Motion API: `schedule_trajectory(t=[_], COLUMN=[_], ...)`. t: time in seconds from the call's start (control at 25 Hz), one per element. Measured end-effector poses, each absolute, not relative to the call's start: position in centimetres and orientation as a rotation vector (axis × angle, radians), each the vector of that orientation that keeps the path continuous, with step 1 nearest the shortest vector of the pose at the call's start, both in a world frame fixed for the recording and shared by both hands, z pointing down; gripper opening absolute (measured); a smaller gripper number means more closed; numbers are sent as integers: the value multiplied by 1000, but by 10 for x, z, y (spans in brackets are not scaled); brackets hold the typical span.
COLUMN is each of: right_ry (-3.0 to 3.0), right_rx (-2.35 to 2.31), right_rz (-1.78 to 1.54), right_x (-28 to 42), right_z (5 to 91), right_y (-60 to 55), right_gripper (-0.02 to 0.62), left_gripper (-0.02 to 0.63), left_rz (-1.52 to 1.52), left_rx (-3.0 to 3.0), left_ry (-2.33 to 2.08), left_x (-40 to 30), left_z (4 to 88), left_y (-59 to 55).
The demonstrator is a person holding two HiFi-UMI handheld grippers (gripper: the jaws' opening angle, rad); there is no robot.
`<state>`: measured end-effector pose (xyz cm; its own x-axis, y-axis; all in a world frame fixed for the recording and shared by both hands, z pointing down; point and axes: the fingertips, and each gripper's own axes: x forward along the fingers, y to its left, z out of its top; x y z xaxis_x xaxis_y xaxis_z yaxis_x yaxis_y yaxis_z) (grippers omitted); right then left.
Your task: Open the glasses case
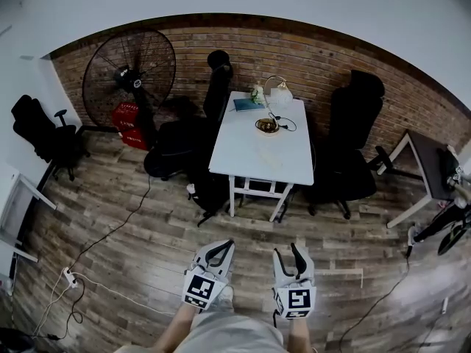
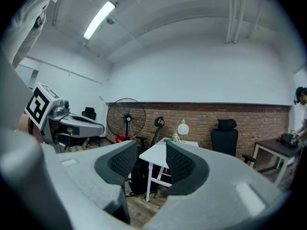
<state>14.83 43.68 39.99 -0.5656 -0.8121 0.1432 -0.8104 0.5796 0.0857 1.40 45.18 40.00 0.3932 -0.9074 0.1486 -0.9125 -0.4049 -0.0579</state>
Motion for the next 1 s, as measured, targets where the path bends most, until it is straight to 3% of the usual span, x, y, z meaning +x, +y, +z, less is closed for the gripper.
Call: schedule_trajectory(t=[1.0], right_ry=[-2551], right_rx=[1467], right_rz=[-30], right_x=[97], right_z=[396], right_y=[364], right_gripper=[192], left_gripper=[6], left_rz=[159], left_rx=[2656], left_ry=[-1581], left_x=[-39], left_z=[401], left_y=[363])
